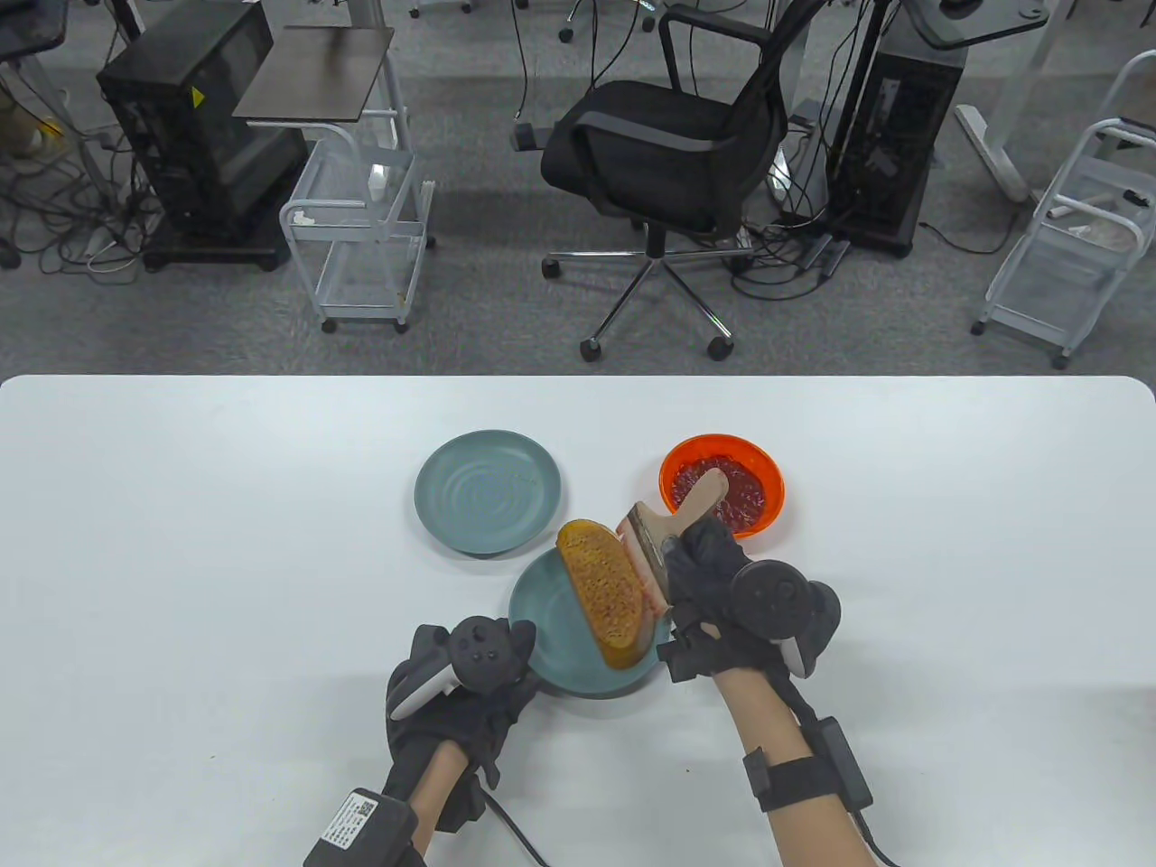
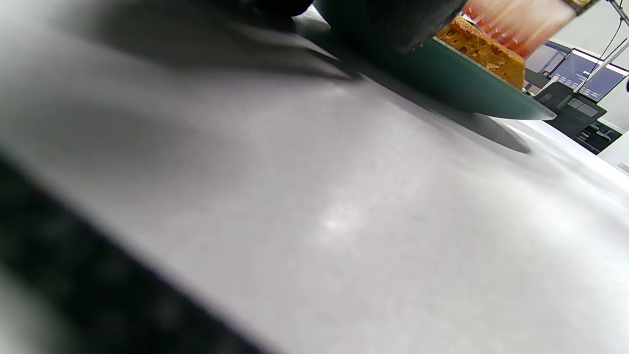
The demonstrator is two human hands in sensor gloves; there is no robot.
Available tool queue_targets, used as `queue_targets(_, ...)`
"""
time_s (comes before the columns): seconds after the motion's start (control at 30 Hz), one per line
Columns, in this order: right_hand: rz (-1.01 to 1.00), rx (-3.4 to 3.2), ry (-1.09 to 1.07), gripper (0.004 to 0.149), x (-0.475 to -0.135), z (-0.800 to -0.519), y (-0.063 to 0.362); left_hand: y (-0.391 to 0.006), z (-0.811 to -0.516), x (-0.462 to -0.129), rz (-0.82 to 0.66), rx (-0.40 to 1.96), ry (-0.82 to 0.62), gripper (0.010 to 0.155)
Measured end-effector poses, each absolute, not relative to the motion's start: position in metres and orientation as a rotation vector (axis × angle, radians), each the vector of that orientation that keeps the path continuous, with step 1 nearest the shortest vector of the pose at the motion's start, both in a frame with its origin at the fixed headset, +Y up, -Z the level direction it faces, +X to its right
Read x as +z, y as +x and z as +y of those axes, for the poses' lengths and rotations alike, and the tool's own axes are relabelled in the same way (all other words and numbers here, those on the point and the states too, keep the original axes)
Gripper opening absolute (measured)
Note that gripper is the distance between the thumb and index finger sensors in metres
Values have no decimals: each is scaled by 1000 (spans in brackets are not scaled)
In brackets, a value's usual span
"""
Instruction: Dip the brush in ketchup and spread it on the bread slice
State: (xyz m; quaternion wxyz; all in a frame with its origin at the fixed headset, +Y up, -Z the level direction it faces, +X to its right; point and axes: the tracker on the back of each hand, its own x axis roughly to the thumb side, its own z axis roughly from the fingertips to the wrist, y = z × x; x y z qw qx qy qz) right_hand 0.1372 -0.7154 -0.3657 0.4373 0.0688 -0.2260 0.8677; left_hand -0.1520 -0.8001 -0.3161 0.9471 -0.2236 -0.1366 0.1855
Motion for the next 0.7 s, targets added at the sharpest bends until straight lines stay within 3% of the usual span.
queue_targets(0.17, -313, 1980, 85, 45, -373, -738, 115, -152, -800, -316, -278, 377, -455, 59)
queue_targets(0.3, -335, 2030, 64, 45, -381, -735, 122, -152, -800, -316, -280, 380, -457, 59)
queue_targets(0.47, -506, 2182, 76, 45, -386, -716, 135, -152, -800, -316, -281, 382, -459, 58)
queue_targets(0.7, -249, 2064, 114, 45, -399, -725, 106, -150, -800, -316, -283, 384, -460, 59)
